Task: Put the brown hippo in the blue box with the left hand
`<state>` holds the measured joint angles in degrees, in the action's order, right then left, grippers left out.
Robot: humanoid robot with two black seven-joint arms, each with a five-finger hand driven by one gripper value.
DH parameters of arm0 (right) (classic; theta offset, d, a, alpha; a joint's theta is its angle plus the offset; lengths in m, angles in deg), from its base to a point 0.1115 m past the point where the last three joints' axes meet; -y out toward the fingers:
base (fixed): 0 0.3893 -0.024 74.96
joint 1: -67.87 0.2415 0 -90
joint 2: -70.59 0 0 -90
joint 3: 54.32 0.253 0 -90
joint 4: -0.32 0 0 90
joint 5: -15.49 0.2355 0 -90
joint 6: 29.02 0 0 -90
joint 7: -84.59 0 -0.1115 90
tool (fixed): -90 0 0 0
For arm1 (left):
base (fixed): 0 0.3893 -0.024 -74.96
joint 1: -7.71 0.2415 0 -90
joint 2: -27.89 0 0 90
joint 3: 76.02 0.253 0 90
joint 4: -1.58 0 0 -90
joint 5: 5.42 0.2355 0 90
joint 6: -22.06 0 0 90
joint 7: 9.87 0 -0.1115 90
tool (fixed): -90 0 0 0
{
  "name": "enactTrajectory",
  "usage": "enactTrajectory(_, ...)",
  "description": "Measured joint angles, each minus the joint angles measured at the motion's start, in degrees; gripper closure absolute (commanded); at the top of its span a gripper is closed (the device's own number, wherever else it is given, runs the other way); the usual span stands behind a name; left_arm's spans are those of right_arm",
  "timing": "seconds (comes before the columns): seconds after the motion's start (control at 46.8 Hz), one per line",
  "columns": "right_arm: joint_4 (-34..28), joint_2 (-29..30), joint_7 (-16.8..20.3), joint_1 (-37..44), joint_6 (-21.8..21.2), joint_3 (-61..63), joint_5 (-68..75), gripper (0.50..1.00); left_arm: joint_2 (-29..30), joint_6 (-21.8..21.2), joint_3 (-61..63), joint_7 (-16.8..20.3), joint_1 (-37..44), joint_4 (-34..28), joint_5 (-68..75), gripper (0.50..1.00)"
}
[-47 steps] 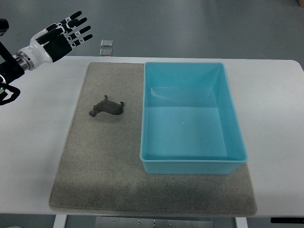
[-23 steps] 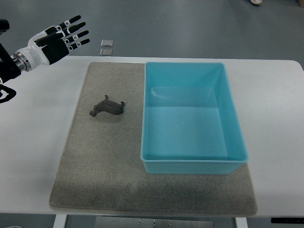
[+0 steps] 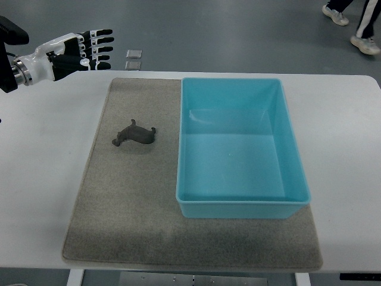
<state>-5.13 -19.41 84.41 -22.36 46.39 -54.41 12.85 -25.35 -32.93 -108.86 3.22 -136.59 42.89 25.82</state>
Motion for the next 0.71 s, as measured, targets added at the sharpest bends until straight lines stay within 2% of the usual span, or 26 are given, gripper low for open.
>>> enactTrajectory(0.385,0.0,0.0,0.0,0.0,0.0,0.0,0.0,0.564,2.4,0.0,0.2,0.4,-1.4,6.8,17.2,0.500)
enactTrajectory(0.556,0.0,0.0,0.0,0.0,0.0,0.0,0.0,0.564,2.6,-4.6,0.6,1.2,-1.0,9.9,26.0,0.500)
enactTrajectory(0.705,0.0,0.0,0.0,0.0,0.0,0.0,0.0,0.564,2.7,-5.3,0.6,2.6,-0.8,11.5,31.7,0.500)
